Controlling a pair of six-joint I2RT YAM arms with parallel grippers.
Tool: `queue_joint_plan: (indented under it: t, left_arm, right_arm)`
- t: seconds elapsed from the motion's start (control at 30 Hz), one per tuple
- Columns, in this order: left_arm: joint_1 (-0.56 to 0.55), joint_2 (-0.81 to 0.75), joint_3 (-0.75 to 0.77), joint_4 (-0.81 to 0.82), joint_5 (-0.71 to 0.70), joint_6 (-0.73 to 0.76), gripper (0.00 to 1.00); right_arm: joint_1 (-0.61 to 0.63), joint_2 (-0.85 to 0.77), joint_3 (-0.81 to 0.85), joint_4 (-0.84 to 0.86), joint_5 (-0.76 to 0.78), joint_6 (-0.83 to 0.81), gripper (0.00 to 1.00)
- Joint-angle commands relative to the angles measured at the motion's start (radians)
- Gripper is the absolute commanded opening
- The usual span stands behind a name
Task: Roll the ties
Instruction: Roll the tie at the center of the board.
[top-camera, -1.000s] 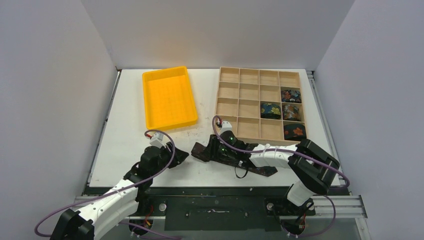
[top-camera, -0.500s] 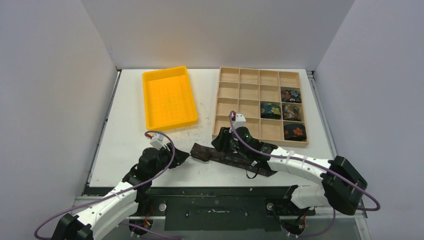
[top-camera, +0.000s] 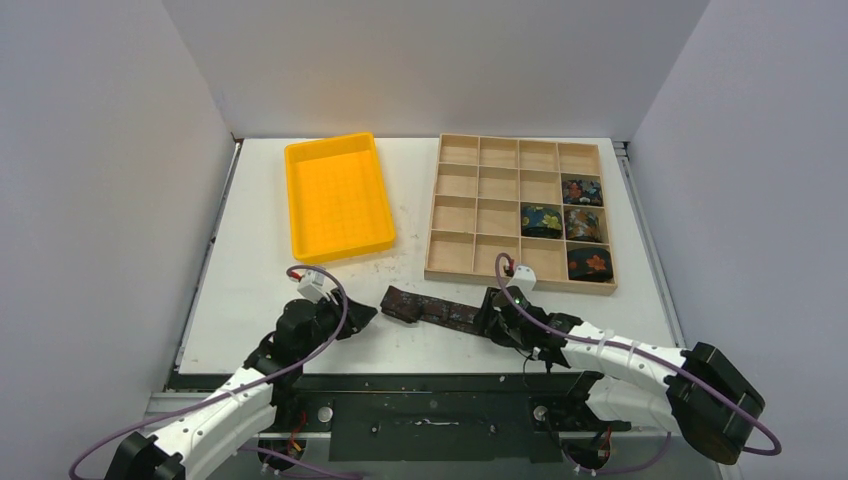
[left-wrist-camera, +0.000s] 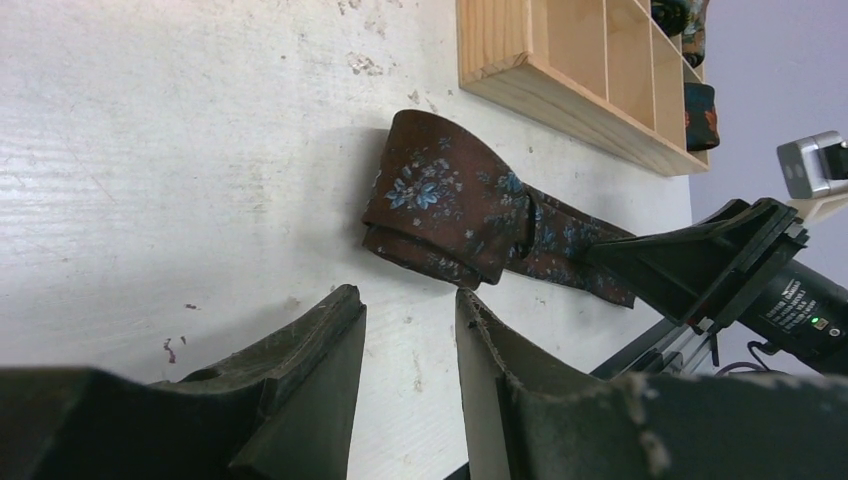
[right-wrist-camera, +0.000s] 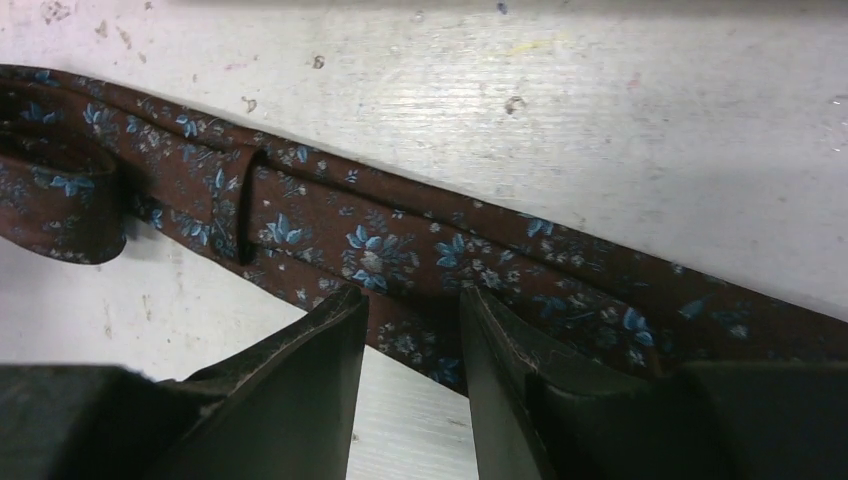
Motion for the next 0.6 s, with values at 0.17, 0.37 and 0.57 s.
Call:
queue_joint_plan:
  t: [0.17, 0.37, 0.57]
  left_arm:
    - [0.007, 0.090, -0.023, 0.154, 0.004, -0.022, 0.36]
    - [0.007, 0.174, -0.018, 0.240, 0.036, -0.010, 0.36]
    - [0.005, 0.275, -0.011, 0.336, 0.075, 0.018, 0.36]
  right_arm:
    - [-0.104, 0.024, 0.017, -0.155, 0.104, 0.011, 0.42]
    - [-0.208, 0.100, 0.033, -0.182, 0.071, 0.023, 0.41]
    - [-0.320, 0.025, 0.018, -0.214, 0.058, 0.048, 0.42]
